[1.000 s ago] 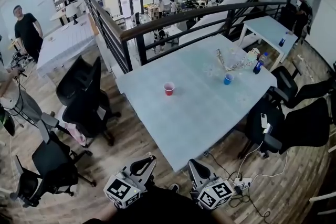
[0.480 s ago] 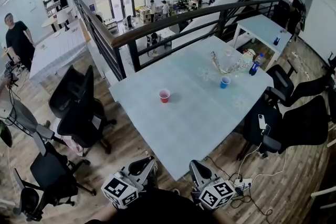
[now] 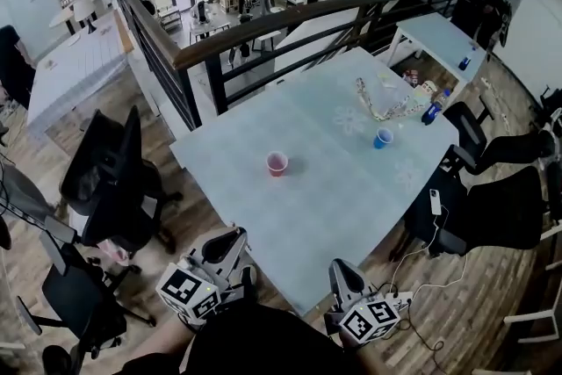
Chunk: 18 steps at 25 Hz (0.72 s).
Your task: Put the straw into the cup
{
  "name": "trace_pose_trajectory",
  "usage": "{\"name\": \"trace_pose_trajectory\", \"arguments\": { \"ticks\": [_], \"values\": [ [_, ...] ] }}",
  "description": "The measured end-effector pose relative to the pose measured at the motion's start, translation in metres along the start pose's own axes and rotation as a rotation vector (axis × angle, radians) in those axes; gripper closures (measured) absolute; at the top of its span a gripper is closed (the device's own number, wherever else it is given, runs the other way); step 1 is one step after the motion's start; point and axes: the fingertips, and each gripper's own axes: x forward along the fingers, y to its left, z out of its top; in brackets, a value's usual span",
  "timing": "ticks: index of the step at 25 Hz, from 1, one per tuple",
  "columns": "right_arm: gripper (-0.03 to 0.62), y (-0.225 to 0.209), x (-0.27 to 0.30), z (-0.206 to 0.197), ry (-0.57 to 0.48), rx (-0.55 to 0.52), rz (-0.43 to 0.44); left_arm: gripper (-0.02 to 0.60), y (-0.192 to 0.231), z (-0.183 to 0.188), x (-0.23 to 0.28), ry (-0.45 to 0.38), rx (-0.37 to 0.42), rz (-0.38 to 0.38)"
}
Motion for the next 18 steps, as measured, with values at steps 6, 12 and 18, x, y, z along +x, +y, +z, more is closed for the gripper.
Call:
{"name": "trace_pose_trajectory", "arguments": {
  "ticks": [6, 12, 18],
  "values": [
    [0.563, -0.016, 0.058, -0.005, 0.052, 0.025, -0.088, 0.555, 0.11, 0.014, 0.054, -0.047, -0.086, 0.018],
    [0.563, -0.026, 0.097, 0.005, 0.075, 0.041, -0.146, 0.554, 0.18, 0.02, 0.114, -0.059, -0.153, 0.017],
    [0.563, -0.036, 0.127, 0.011, 0.101, 0.046, -0.224, 0.554, 0.225, 0.018, 0.181, -0.041, -0.151, -0.007]
  ]
}}
